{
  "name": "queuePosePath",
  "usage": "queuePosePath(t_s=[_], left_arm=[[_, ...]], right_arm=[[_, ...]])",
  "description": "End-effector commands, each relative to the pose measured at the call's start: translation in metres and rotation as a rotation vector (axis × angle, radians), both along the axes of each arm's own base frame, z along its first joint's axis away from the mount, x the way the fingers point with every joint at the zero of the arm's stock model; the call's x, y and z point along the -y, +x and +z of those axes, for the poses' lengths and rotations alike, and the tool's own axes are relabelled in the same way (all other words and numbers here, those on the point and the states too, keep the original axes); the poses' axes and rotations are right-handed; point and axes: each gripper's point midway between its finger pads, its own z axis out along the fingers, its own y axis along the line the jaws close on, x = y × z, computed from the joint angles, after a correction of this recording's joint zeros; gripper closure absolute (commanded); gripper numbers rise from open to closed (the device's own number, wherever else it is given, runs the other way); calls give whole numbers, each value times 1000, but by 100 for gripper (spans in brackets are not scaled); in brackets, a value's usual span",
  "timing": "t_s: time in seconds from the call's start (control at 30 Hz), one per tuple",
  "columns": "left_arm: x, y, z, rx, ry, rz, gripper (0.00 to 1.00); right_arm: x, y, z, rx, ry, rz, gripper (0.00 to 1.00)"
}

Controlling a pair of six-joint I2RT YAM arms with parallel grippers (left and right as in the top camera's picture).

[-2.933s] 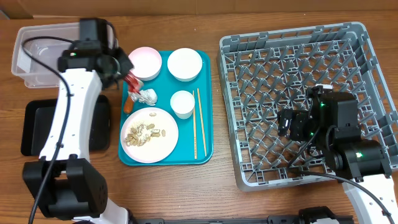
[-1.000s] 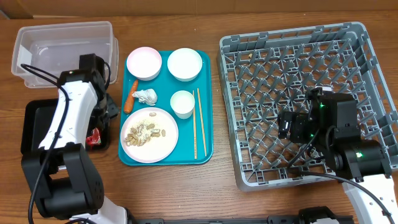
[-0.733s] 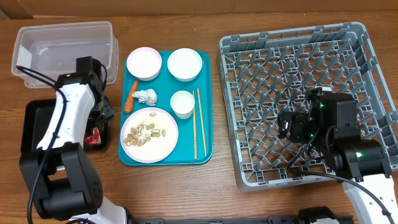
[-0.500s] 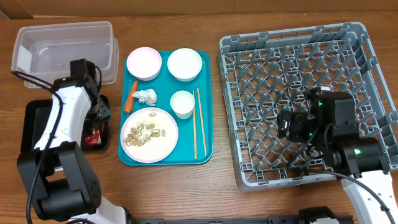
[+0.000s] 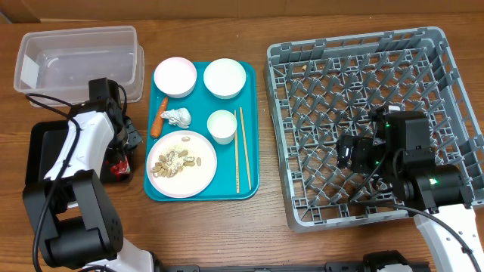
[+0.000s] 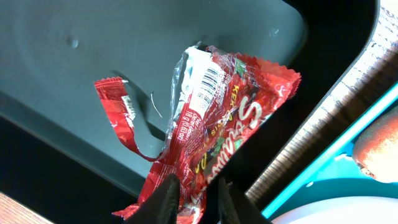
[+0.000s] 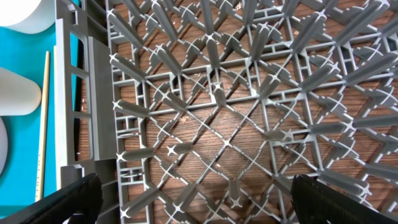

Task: Sort waste into correct bins and load items into the dishwasher
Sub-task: 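Carry the wrapper to the clear bin and release it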

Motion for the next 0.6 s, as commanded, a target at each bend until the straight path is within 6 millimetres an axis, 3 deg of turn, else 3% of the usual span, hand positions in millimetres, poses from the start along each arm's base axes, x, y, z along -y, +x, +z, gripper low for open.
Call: queuePosePath(t_s=[0.0, 0.07, 0.3, 0.47, 0.5, 0.57], left_arm=[[1, -2, 4, 6, -8, -8, 85], [1, -3, 4, 3, -8, -8, 95], [-1, 2, 14, 16, 2, -8, 96], [-9, 40, 70, 136, 28, -8, 96], [-13, 61, 97, 221, 46, -8, 96], [-18, 84, 127, 327, 68, -7, 96]], right_arm=[[-1, 6, 12, 32, 8, 1, 0], [-1, 6, 12, 32, 8, 1, 0], [-1, 6, 12, 33, 8, 1, 0], [-1, 6, 12, 33, 8, 1, 0], [-1, 6, 12, 33, 8, 1, 0], [-1, 6, 12, 33, 8, 1, 0]])
